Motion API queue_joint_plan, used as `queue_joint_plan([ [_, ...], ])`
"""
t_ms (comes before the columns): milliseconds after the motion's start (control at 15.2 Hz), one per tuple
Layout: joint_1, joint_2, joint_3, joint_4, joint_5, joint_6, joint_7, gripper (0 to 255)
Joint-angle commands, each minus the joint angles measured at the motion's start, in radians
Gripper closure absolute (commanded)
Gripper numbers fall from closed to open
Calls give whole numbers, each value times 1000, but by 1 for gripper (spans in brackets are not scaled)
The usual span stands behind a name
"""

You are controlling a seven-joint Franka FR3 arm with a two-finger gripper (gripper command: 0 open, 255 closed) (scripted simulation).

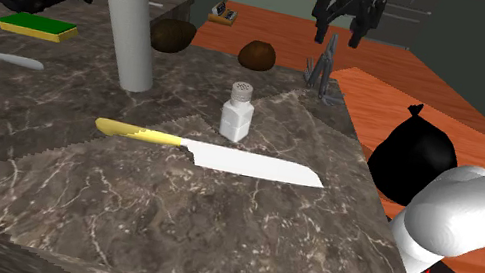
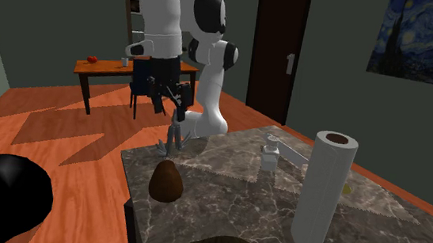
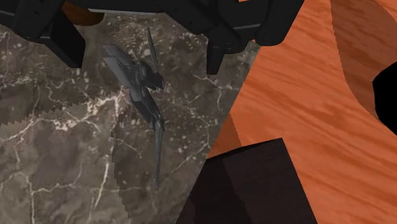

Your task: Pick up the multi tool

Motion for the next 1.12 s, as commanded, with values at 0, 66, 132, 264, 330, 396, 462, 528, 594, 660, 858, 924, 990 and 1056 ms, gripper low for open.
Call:
queue_joint_plan([
  [0,-8,45,20,66,-2,-22,52,0],
  [66,-7,40,20,47,-1,-9,52,0],
  [132,-7,34,20,28,-1,4,51,0],
  [264,-7,24,21,-8,0,30,49,0],
  [330,-6,19,21,-25,0,43,48,0],
  [396,-6,15,21,-43,1,56,47,0],
  [462,-6,8,22,-70,1,76,46,0],
  [528,-6,8,22,-70,1,77,46,0],
  [594,-6,8,22,-70,1,76,46,0],
  [660,-6,8,21,-71,1,77,45,255],
  [858,-6,8,22,-69,1,76,46,255],
  [924,-6,8,22,-69,1,76,46,255],
  [990,-6,8,22,-69,1,76,46,255],
  [1056,-6,8,22,-69,1,76,46,255],
])
